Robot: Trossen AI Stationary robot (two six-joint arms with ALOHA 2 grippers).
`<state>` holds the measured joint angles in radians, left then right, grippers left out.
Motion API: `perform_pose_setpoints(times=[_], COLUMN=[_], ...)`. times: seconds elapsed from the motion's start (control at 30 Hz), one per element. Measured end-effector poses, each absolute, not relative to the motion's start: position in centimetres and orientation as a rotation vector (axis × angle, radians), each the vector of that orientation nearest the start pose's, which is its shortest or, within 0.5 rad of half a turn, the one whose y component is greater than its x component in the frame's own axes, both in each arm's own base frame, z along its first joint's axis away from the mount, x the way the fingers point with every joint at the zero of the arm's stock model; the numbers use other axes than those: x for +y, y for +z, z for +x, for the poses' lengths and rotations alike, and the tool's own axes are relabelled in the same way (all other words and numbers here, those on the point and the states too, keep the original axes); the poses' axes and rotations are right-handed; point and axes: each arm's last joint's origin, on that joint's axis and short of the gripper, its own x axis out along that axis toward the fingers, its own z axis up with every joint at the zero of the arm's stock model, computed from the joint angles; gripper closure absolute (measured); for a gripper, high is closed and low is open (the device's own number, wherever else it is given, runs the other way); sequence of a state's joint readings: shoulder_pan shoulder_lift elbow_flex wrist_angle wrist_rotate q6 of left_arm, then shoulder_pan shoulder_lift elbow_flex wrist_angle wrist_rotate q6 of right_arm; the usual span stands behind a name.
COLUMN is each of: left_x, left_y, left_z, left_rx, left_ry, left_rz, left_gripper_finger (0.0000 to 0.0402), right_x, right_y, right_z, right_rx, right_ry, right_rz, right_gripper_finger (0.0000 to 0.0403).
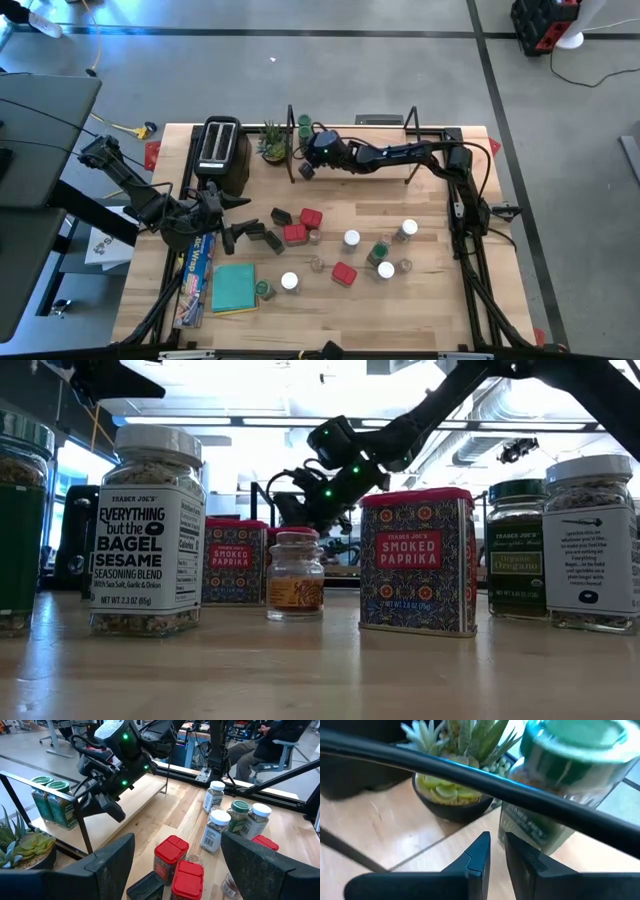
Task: Shelf spices
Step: Put the top right green seasoning bottle on the shelf aligned with the other green seasoning bottle, then put the left green seasoning bottle on the shelf aligned with the other green seasoning bottles
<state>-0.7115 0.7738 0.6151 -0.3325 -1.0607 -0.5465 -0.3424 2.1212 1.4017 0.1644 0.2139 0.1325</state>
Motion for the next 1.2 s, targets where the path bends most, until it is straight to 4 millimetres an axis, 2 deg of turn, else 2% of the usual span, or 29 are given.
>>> perform_pose_setpoints(times=[0.17,0.7,0.83,1.0,1.1,1.2], left_x=[-8.2,-8.2,-8.2,-8.2,-8.2,-8.2], left_y=[27.0,27.0,27.0,27.0,26.9,26.9], left_z=[13.4,13.4,13.4,13.4,13.4,13.4], left_rx=[0.207,0.207,0.208,0.21,0.212,0.214], left_ry=[0.412,0.412,0.412,0.41,0.408,0.408], left_rz=[-0.154,-0.154,-0.153,-0.152,-0.152,-0.149], left_gripper_finger=[0.0111,0.0111,0.0111,0.0111,0.0111,0.0111], right_x=[-16.4,-16.7,-16.1,-12.9,-9.9,-5.9], right_y=[16.4,16.4,16.8,19.7,22.2,24.5], right_z=[43.5,43.4,43.5,43.2,42.6,42.0], right_rx=[0.48,0.473,0.48,0.526,0.564,0.584], right_ry=[-0.598,-0.601,-0.569,-0.528,-0.529,-0.483], right_rz=[0.21,0.212,0.208,0.109,0.002,-0.118], right_gripper_finger=[0.035,0.035,0.035,0.035,0.035,0.035])
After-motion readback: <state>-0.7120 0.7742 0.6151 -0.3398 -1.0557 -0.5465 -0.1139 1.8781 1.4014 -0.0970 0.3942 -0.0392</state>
